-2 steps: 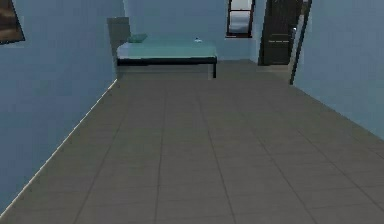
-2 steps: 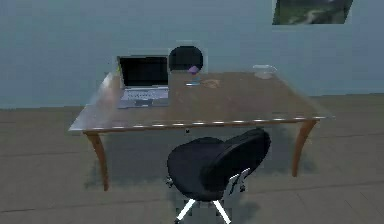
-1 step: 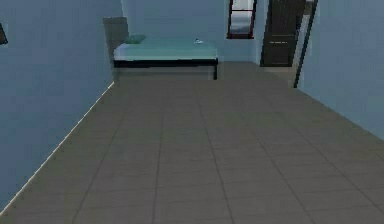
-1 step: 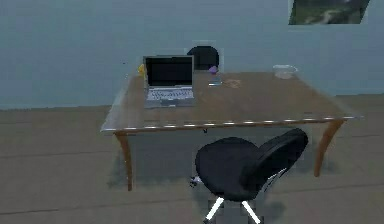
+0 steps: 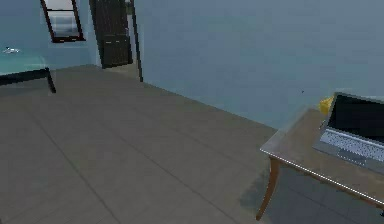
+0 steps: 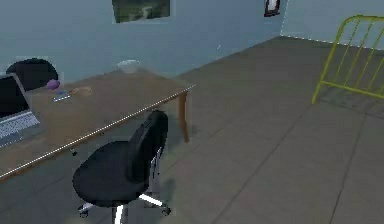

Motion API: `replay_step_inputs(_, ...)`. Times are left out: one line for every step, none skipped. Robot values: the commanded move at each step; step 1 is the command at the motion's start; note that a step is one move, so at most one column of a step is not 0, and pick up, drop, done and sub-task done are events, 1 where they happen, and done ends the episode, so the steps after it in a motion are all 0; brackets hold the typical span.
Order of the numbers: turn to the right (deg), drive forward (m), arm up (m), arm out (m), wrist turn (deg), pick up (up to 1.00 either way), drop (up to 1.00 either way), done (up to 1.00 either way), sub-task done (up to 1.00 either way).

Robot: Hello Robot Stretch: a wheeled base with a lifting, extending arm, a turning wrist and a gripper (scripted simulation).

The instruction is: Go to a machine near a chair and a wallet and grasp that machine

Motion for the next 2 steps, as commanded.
replay_step_inputs(0.0, 0.45, 0.0, 0.0, 0.0, 0.0, 0.0, 0.0, 0.0)
replay_step_inputs(-27.0, 0.0, 0.0, 0.0, 0.0, 0.0, 0.0, 0.0, 0.0)
